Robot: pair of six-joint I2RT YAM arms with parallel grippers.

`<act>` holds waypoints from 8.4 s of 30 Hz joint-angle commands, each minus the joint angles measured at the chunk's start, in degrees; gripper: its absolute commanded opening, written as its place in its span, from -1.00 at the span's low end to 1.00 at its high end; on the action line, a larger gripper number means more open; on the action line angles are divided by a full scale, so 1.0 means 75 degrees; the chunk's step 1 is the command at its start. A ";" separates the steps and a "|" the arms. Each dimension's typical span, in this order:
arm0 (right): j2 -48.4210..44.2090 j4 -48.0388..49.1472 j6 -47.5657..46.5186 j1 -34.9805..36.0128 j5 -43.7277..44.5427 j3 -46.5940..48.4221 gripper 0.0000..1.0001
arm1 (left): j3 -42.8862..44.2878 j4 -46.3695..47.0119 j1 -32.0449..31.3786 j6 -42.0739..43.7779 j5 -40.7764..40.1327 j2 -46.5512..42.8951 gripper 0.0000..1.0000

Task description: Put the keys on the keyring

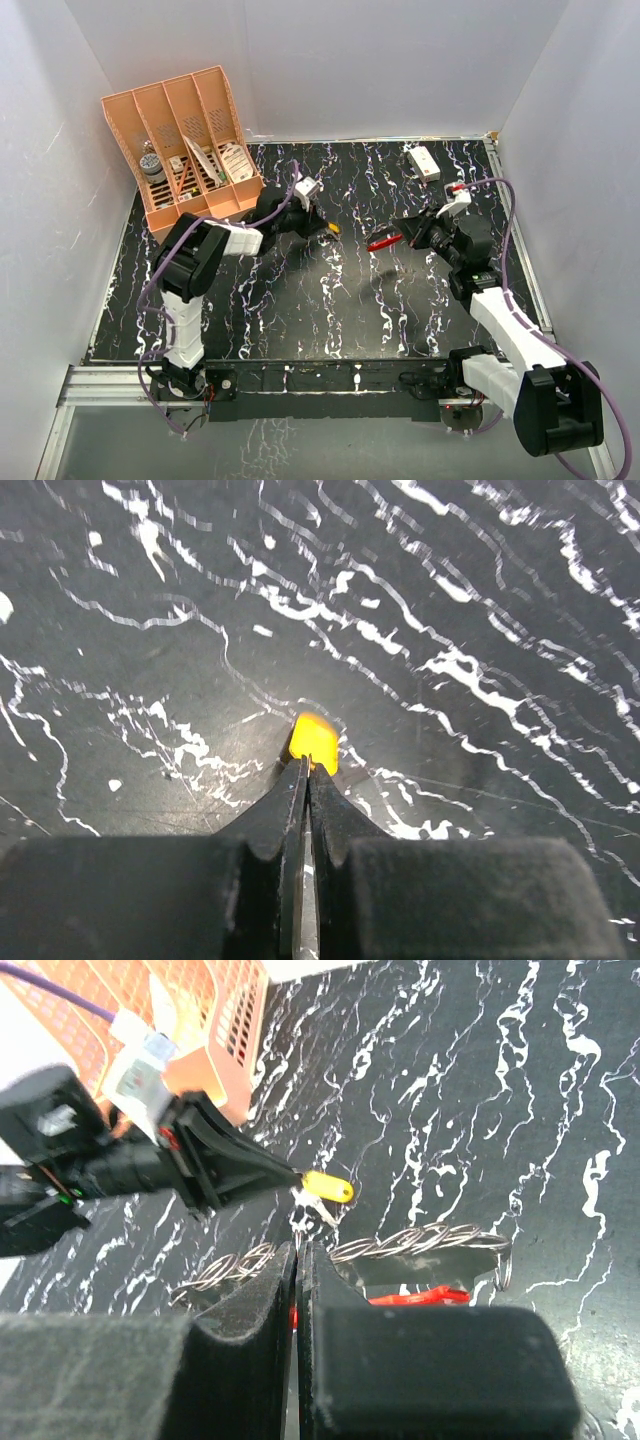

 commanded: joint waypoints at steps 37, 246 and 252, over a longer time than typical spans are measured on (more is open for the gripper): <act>0.0572 -0.0534 -0.1145 0.1046 -0.1950 0.1607 -1.00 | -0.0220 -0.1433 -0.1221 0.2511 0.1419 -0.4020 -1.00; 0.4347 -0.7573 -0.2506 0.1873 -0.1312 0.7159 -1.00 | -0.0282 -0.0626 -0.2596 0.8832 -0.2387 -0.3819 -1.00; 0.4309 -0.7494 -0.2471 0.1870 -0.1282 0.7058 -1.00 | -0.0267 -0.0588 -0.2601 0.8806 -0.2384 -0.3763 -1.00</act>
